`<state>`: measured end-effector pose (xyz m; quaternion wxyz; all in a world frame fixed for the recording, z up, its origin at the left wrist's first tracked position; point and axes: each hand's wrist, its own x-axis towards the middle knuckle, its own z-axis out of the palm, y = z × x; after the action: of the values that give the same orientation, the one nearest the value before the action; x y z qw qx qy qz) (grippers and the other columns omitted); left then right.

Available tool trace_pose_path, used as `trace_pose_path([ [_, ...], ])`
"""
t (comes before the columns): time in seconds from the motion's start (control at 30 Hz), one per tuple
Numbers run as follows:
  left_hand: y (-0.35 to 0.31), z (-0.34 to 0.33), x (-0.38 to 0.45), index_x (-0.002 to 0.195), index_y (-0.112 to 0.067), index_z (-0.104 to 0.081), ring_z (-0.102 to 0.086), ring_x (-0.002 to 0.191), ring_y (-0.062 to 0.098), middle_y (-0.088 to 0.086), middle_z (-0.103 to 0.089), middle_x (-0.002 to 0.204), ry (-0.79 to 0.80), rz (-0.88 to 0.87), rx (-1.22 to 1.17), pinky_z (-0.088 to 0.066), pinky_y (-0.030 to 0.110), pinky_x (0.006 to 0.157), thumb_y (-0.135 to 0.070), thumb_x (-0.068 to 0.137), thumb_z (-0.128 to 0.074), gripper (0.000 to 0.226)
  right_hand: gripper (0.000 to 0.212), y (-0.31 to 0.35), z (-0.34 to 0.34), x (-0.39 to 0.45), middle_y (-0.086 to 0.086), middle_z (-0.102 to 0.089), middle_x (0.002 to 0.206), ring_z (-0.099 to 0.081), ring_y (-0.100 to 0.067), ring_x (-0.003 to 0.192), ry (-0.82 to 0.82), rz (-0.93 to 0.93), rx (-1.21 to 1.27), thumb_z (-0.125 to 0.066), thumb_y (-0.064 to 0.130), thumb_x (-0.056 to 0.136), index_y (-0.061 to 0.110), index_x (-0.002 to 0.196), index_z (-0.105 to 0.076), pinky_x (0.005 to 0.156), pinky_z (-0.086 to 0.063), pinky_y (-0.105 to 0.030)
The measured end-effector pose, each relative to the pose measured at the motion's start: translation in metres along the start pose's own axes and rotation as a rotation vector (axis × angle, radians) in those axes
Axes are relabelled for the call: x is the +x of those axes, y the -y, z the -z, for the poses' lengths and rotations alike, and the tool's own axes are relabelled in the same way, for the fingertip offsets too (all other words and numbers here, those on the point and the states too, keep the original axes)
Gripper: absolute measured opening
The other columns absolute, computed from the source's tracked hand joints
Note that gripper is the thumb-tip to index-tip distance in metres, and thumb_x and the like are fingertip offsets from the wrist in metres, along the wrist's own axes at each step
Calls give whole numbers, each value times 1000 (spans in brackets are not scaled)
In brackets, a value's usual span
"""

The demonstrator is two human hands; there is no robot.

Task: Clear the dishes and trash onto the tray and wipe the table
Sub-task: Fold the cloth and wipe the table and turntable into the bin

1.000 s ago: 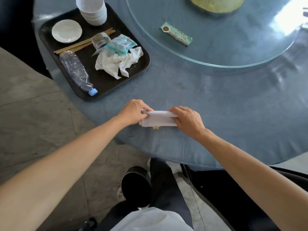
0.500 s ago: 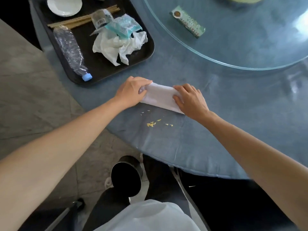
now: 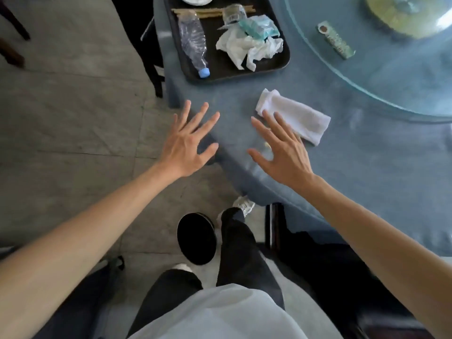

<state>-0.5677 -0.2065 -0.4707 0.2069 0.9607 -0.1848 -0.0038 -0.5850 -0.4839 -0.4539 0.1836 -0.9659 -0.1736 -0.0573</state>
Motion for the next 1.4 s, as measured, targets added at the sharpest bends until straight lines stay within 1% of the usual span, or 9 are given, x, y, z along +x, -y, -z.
trace_pose_path([
  [0.17,38,-6,-138,161,-33,-22,6,156,33,1,-12,170,31,243,-113,-7,55,123,-57,94,-45,74,69,89,-44,-54,0,-28,169,-24,-25,157,141,29,112,-59,53,99,33,160,-35,122,-34,-44],
  [0.33,53,-44,-251,162,-24,-16,2,157,35,3,-11,170,159,543,-307,-8,50,126,-47,94,-55,82,69,131,-102,-115,9,-24,170,-26,-17,155,366,-160,232,-59,54,98,44,159,-28,110,-45,-40],
  [0.47,63,-110,-308,161,-36,-16,-11,156,18,-8,-14,169,193,789,-516,-17,46,125,-42,98,-59,77,72,122,-172,-163,5,-30,168,-44,-24,145,617,-321,267,-57,56,99,45,160,-22,105,-47,-42],
  [0.6,82,-213,-342,158,-36,-26,-27,151,16,-5,-26,166,110,1122,-725,-27,41,121,-36,96,-66,74,78,88,-272,-211,5,-30,168,-31,-20,153,735,-560,398,-63,51,98,36,163,-23,121,-29,-38],
  [0.7,96,-299,-362,156,-36,-31,-39,142,16,-5,-38,159,80,1266,-892,-38,45,116,-43,82,-77,88,83,63,-348,-248,4,-36,165,-38,-24,149,781,-821,472,-70,51,94,37,162,-25,120,-37,-43],
  [0.9,113,-442,-385,154,-27,-35,-52,127,18,-2,-46,150,62,1382,-1095,-52,45,101,-31,85,-82,83,89,16,-470,-293,-2,-46,156,-52,-27,136,780,-1017,560,-76,54,87,41,159,-25,104,-53,-54],
  [1.03,119,-491,-383,142,-22,-48,-70,108,26,1,-61,133,-32,1345,-1101,-61,41,81,-23,85,-80,65,75,-3,-516,-301,-7,-59,141,-65,-27,122,752,-1068,688,-70,25,97,44,157,-30,81,-65,-49],
  [1.2,124,-501,-378,117,-35,-57,-74,88,29,2,-65,109,-125,1335,-957,-64,51,65,-12,77,-68,48,73,0,-530,-304,-8,-64,118,-72,-23,101,718,-986,687,-53,0,97,40,155,-34,67,-66,-44],
  [1.4,113,-461,-364,113,-23,-57,-72,81,30,5,-66,99,-42,1329,-797,-62,52,62,-11,75,-75,44,72,18,-503,-295,-5,-67,102,-75,-30,89,659,-921,578,-53,-2,90,43,147,-46,65,-65,-51],
])
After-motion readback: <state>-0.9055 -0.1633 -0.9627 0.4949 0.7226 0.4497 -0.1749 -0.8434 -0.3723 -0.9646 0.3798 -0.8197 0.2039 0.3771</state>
